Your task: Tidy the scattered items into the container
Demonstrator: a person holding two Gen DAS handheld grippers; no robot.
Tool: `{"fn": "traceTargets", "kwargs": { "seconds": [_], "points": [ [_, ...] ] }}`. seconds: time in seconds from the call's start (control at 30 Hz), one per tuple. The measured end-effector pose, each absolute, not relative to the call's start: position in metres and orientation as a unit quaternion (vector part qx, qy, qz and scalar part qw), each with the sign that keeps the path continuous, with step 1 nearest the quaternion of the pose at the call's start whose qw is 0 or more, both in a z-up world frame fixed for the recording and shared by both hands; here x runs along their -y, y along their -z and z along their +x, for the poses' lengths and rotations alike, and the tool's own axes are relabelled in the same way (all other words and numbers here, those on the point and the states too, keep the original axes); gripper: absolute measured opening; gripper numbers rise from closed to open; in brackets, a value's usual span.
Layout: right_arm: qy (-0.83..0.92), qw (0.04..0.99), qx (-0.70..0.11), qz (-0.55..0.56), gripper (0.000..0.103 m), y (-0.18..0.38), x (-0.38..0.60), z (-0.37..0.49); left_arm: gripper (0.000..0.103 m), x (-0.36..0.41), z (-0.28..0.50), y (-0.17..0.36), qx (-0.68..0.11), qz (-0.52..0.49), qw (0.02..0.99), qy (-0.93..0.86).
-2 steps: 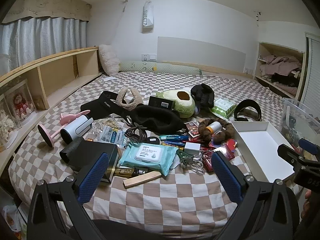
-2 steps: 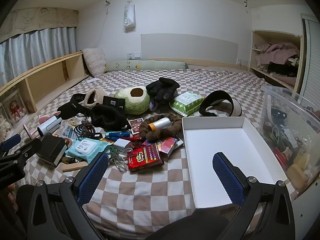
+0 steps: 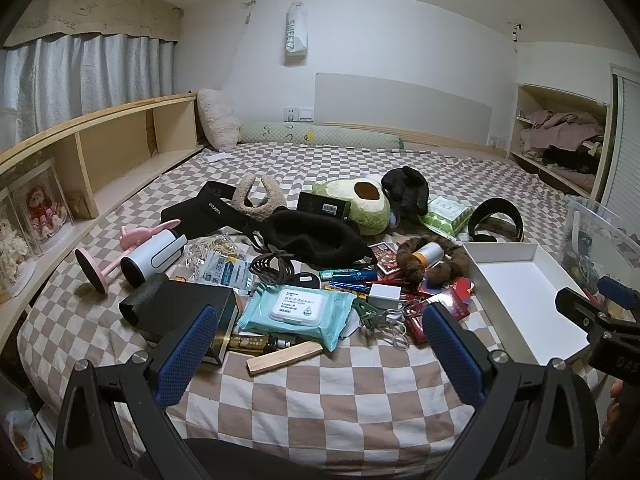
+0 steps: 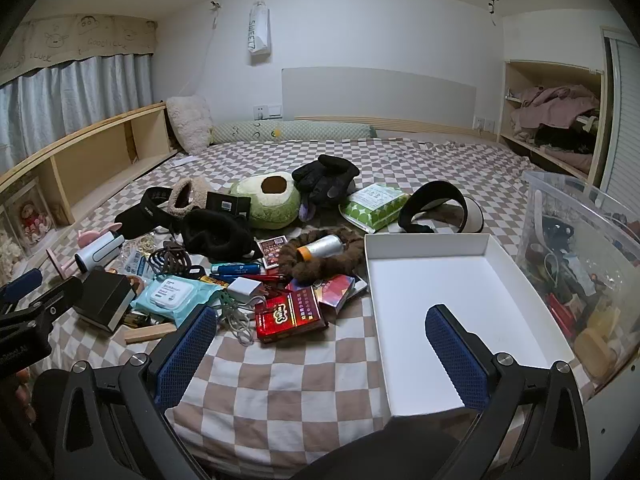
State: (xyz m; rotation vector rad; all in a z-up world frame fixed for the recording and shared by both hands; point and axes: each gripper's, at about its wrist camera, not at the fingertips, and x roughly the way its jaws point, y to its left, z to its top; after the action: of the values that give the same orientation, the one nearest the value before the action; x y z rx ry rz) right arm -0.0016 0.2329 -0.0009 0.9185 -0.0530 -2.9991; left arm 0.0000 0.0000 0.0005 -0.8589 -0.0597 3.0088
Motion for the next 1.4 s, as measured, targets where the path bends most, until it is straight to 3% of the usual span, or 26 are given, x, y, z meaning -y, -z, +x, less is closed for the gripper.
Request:
{"fn": "traceTargets", "kwargs": {
  "seconds": [1.4],
  "points": [
    [0.954,0.002,0.011,0.298,0.103,0.0004,-0.2326,-0.0063,0.103,0.0010,-0.0008,0.0004,0.006,-0.282,0.003,-0.959]
  ]
}}
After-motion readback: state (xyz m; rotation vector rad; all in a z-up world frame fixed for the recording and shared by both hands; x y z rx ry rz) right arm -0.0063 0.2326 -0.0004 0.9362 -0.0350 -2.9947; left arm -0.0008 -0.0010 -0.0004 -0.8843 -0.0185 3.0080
